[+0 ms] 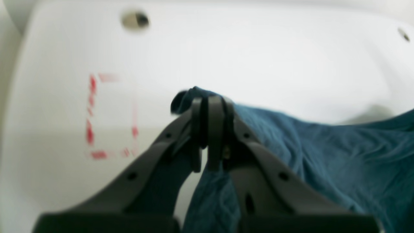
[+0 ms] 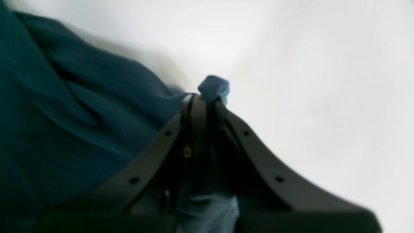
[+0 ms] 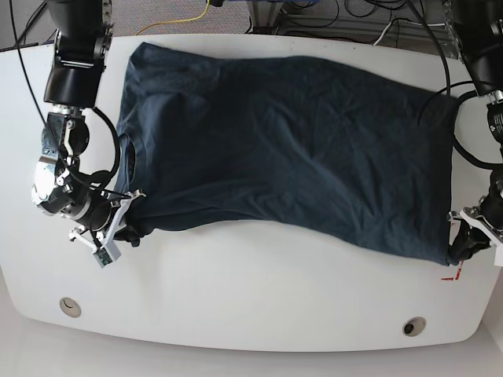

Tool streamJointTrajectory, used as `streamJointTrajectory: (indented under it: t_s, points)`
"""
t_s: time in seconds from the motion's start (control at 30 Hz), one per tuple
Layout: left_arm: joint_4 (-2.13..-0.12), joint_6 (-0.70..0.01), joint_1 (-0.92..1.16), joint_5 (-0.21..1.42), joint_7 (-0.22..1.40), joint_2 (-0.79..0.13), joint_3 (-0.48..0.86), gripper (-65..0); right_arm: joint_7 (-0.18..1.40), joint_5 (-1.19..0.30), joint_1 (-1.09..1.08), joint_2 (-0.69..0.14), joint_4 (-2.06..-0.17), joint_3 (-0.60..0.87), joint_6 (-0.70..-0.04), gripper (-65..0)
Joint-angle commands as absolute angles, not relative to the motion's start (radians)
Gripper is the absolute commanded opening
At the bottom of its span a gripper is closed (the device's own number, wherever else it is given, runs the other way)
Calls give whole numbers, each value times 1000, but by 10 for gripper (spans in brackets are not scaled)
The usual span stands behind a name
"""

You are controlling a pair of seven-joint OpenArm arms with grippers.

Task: Layout the t-shirt on the table in an organized manner, then fold the t-shirt properly

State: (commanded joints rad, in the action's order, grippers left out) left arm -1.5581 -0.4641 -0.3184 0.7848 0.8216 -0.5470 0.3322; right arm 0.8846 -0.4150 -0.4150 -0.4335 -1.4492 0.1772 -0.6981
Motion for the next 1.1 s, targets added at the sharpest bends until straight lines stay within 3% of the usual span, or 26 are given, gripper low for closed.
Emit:
streamJointTrajectory:
  t_s: [0.4, 0.7, 0.97, 1.1]
  points:
    - [-1572, -464, -587, 785, 822, -616, 194, -650, 972, -415, -633, -510, -1449, 176, -698, -645]
    - [-1572, -464, -782, 785, 822, -631, 166, -650, 1096, -423, -812, -584, -1458, 180, -698, -645]
    - [-1575, -464, -797, 786, 820, -699, 170, -650, 1230, -423, -777, -598, -1569, 298, -698, -644]
    - [-1604, -464, -685, 789, 822, -708, 206, -650, 1276, -424, -673, -598, -1685, 357, -698, -644]
